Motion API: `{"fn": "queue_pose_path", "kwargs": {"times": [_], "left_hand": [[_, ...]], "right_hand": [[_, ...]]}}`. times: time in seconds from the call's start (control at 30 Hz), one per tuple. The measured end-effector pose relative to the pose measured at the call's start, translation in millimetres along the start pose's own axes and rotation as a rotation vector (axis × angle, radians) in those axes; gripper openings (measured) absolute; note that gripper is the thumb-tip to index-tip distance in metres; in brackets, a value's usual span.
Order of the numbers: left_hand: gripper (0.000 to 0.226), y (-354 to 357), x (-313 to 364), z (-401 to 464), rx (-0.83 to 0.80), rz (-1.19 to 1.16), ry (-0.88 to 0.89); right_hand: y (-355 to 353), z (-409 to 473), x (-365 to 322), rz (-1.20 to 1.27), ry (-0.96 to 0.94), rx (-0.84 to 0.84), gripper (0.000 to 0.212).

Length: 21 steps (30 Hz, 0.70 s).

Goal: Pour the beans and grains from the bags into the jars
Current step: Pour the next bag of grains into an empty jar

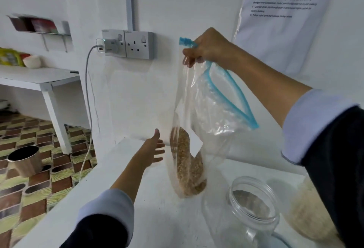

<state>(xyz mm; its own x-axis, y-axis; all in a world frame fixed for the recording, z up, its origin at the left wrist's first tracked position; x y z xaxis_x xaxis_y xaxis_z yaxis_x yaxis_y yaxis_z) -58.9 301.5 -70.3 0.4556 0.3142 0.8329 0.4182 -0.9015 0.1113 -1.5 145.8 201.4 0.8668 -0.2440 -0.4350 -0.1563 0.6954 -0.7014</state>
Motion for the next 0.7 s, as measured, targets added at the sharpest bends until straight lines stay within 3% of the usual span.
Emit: {"fn": "queue_pose_path", "kwargs": {"times": [0.07,0.2,0.37,0.5,0.6,0.7], "left_hand": [[0.066,-3,-1,4,-0.119,-0.153,-0.014],[0.065,-9,-4,7,-0.156,-0.415,-0.085],[0.07,-13,-3,4,-0.107,-0.408,-0.169],[0.063,-11,15,-8,-0.211,-0.612,-0.095],[0.065,-18,13,-3,-0.13,-0.491,-0.06],[0.071,-23,14,5,-0.222,-0.686,0.036]], "right_hand": [[-8,-5,-6,-0.003,-0.059,-0.072,0.02],[-5,-9,-1,-0.027,-0.084,-0.078,0.019],[8,-4,2,-0.03,-0.077,-0.058,0.016],[5,-2,2,0.028,-0.044,0.027,0.016],[-4,-6,5,0.065,-0.03,0.067,0.017],[-7,-10,7,0.052,-0.013,0.069,0.02]]}}
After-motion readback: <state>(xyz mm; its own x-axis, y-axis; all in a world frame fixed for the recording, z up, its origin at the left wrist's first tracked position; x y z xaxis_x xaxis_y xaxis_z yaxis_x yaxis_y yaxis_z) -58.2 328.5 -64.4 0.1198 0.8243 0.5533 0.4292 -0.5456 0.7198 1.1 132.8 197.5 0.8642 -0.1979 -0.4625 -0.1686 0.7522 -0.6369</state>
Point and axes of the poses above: each hand's wrist, its own z-axis towards the middle knuckle, its own y-axis out of the palm, x = y × z, the point moved 1 cm from there along z, towards the middle knuckle, and after that the axes turned 14 degrees about -y, right-handed, at the moved point
